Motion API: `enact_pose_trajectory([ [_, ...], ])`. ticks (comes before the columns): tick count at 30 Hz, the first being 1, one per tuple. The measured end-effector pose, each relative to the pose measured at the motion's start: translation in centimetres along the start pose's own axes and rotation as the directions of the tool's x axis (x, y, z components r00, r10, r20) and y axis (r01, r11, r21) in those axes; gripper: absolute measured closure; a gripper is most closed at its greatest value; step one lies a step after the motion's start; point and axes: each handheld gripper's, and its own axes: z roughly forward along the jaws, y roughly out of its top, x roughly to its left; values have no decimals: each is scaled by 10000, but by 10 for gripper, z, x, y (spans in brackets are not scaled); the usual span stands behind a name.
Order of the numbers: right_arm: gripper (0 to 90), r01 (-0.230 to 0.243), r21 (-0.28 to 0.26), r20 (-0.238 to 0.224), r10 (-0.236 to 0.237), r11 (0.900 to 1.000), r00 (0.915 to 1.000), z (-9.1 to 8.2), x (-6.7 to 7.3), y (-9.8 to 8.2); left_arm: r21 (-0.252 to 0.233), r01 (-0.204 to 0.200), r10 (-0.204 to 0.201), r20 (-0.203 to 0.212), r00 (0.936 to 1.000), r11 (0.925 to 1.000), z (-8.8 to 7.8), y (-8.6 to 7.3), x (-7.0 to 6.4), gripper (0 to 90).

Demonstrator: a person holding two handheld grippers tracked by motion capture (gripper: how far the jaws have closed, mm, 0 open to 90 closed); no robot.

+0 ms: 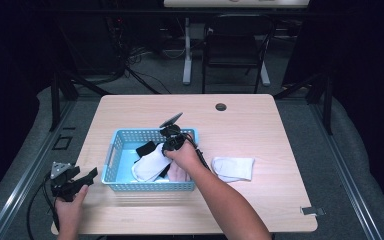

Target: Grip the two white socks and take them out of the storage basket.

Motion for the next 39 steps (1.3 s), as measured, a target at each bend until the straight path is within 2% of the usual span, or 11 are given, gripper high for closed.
enact_pose_trajectory([
  [7,886,396,-579,-187,-408,9975,9990,-12,10,-2,13,17,-17,-12,10000,10000,0,0,0,287],
  [11,887,978,-1301,-263,-1021,9867,9944,-23,25,-6,1,5,-5,-23,10000,10000,0,0,0,287],
  [16,889,2088,-2214,-182,-2181,9526,9758,-44,47,-14,-12,-10,10,-31,10000,10000,0,0,0,287],
  [21,890,2567,-2674,-141,-2701,9288,9627,-54,59,-19,-26,-3,3,-23,10000,10000,0,0,0,287],
  [27,890,2570,-3203,-181,-2771,9118,9607,-67,61,-21,-7,3,-3,-30,10000,10000,0,0,0,287],
  [28,891,2642,-3475,-68,-2842,8997,9587,-74,61,-23,-7,-8,8,-27,10000,10000,0,0,0,287],
  [31,891,2628,-3783,-29,-2851,8876,9585,-79,61,-24,-6,-4,4,-28,10000,10000,0,0,0,287],
  [32,890,2599,-4116,-7,-2855,8735,9584,-89,60,-25,-19,-12,12,-33,10000,10000,0,0,0,287],
  [36,890,2784,-4630,369,-2955,8415,9546,-112,57,-30,-6,11,-11,-39,10000,10000,0,0,1,287],
  [37,890,2784,-4630,369,-2955,8415,9546,-112,57,-30,-6,11,-11,-39,10000,10000,0,0,1,288],
  [39,891,2804,-4970,485,-2963,8212,9539,-129,54,-36,5,25,-25,-45,10000,10000,0,0,0,287],
])
